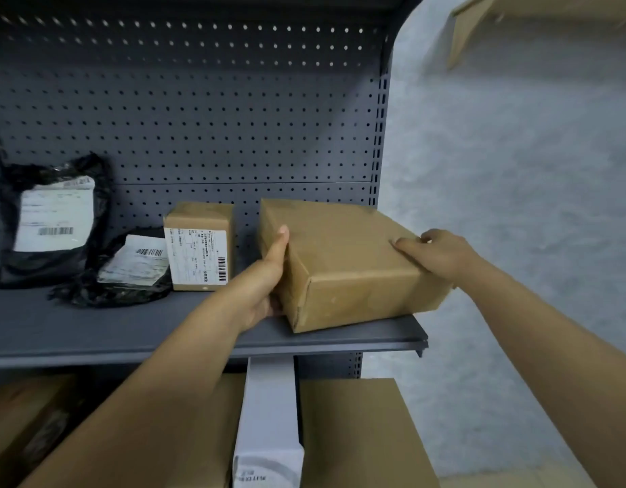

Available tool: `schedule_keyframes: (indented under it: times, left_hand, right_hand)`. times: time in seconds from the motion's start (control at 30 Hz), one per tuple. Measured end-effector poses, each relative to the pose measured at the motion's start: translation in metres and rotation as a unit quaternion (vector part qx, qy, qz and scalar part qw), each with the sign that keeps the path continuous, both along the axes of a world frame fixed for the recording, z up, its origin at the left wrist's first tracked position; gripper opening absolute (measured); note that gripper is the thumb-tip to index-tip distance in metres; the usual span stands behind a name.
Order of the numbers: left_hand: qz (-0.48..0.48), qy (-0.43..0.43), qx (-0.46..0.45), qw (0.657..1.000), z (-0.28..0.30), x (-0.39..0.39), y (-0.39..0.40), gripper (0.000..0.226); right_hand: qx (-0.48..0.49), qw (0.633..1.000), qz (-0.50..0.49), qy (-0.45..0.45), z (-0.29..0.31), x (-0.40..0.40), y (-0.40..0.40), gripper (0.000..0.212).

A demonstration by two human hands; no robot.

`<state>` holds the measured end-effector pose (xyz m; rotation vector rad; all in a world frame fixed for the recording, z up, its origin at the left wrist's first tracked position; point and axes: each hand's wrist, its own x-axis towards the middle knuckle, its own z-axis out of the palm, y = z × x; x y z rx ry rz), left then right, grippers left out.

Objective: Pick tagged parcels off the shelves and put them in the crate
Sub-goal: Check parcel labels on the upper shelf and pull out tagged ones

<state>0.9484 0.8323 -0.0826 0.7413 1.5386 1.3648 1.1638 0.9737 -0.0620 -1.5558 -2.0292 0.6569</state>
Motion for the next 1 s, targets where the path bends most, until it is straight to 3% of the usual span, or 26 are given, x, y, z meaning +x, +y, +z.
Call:
schedule_keyframes:
  times: [0.07,0.27,0.37,0.47,0.6,0.7,0.87,0.93,1.0]
  left_hand:
    - [-0.013,-0.067,0.045,0.997,0.009,0.006,-0.002,0.063]
    - [0.044,-0.037,0.157,0.986,0.021,0.001,-0.01,0.043]
    - [0.042,-0.037,0.197,0.979,0.024,0.003,-0.016,0.027]
    - [0.033,-0.026,0.221,0.974,0.026,0.0,-0.022,0.024]
    - [0.016,-0.009,0.207,0.978,0.032,-0.009,-0.029,0.027]
    - [0.018,0.052,0.18,0.982,0.041,-0.011,-0.027,0.034]
    - [0.097,0.296,0.117,0.943,0.053,-0.002,-0.011,0.075]
    - [0.072,0.309,0.091,0.944,0.06,0.013,-0.008,0.09]
    - [0.013,0.252,0.105,0.962,0.068,0.034,-0.007,0.093]
  right_hand:
    - [0.012,0.999,0.001,0.032,-0.004,0.003,-0.002,0.069]
    - [-0.021,0.979,0.041,0.201,-0.014,0.017,-0.001,0.057]
    - [-0.138,0.94,0.108,0.294,-0.013,0.024,0.002,0.061]
    - [-0.233,0.89,0.152,0.362,-0.011,0.033,0.0,0.044]
    - [-0.265,0.857,0.189,0.4,-0.009,0.033,-0.005,0.04]
    - [-0.229,0.857,0.168,0.429,-0.002,0.026,-0.011,0.03]
    - [-0.085,0.885,0.137,0.437,0.016,0.01,-0.027,0.044]
    - [-0.005,0.897,0.08,0.435,0.024,0.0,-0.033,0.055]
    - [0.1,0.918,0.007,0.383,0.028,-0.012,-0.04,0.081]
